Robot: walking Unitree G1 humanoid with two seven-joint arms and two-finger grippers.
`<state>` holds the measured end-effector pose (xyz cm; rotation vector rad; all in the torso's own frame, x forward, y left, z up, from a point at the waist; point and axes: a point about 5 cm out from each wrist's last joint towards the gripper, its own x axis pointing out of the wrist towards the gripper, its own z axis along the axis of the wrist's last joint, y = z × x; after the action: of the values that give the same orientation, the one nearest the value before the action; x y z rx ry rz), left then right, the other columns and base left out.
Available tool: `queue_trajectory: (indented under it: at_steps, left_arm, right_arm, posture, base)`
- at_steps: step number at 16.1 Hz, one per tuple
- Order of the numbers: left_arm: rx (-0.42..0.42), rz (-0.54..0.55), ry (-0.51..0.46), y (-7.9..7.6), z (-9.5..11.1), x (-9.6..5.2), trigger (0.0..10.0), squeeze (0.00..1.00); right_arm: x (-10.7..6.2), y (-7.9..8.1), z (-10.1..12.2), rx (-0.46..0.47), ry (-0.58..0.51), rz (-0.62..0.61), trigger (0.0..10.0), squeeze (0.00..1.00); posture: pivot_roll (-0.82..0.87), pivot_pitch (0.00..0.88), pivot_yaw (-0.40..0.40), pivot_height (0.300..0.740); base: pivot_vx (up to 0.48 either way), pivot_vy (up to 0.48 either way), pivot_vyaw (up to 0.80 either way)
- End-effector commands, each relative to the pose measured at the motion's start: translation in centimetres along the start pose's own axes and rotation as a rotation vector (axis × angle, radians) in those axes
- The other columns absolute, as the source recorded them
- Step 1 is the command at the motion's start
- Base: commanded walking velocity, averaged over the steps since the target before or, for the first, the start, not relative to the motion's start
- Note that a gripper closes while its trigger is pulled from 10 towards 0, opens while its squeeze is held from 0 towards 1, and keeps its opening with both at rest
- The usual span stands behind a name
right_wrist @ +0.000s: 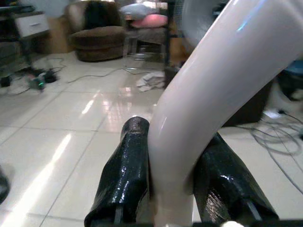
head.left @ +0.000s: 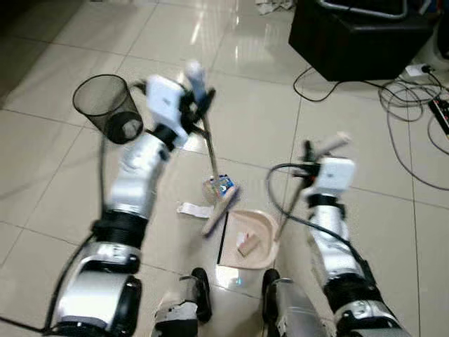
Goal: Sweep floor
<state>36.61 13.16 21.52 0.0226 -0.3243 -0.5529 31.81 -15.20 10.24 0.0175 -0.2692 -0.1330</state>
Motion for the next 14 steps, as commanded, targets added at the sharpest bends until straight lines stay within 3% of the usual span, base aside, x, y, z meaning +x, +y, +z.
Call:
queue_trajectory:
  at_steps: [1, 3, 6, 7, 9, 11, 12, 14]
  left_arm:
    - [0.017, -0.017, 0.000, 0.9, 0.5, -0.8, 10.0, 0.00]
    - [0.039, 0.011, -0.014, 2.4, 1.7, -1.4, 10.0, 0.00]
    - [0.167, 0.125, 0.001, 5.6, 3.1, -2.6, 10.0, 0.00]
    - [0.185, 0.146, 0.011, 6.0, 3.1, -2.8, 10.0, 0.00]
    - [0.271, 0.294, 0.103, 7.6, 2.0, -4.4, 10.0, 0.00]
    - [0.227, 0.363, 0.156, 7.8, 0.3, -6.6, 10.0, 0.00]
    - [0.219, 0.364, 0.165, 7.6, 0.0, -6.9, 10.0, 0.00]
    - [0.194, 0.373, 0.209, 6.5, -1.8, -8.7, 10.0, 0.00]
  right_arm:
    - [-0.1, -1.0, 0.5, 0.031, -0.022, -0.048, 10.0, 0.00]
    - [0.2, -1.4, 1.3, 0.040, -0.047, -0.046, 10.0, 0.00]
    - [0.8, -2.4, 3.8, 0.064, -0.107, -0.056, 10.0, 0.00]
    - [0.9, -2.6, 4.2, 0.068, -0.112, -0.058, 10.0, 0.00]
    - [1.4, -2.6, 7.1, 0.085, -0.149, -0.009, 10.0, 0.00]
    - [2.5, -2.8, 10.4, 0.171, -0.152, -0.001, 10.0, 0.00]
    - [2.6, -2.7, 10.8, 0.177, -0.155, 0.001, 10.0, 0.00]
    - [3.2, -2.9, 13.4, 0.282, -0.186, -0.024, 10.0, 0.00]
  posture:
    - [0.07, 0.175, 0.071, 0.740]
    - [0.06, 0.167, 0.076, 0.740]
    - [0.05, 0.139, 0.074, 0.740]
    - [0.05, 0.141, 0.074, 0.740]
    - [0.03, 0.126, 0.075, 0.740]
    - [0.02, 0.114, 0.072, 0.740]
    - [0.02, 0.113, 0.072, 0.740]
    - [0.01, 0.100, 0.069, 0.740]
  base:
    - [0.000, 0.000, 0.00]
    - [0.000, 0.000, 0.00]
    - [0.000, 0.000, 0.00]
    - [0.000, 0.000, 0.00]
    - [0.000, 0.000, 0.00]
    - [0.000, 0.000, 0.00]
    - [0.000, 0.000, 0.00]
    - [0.000, 0.000, 0.00]
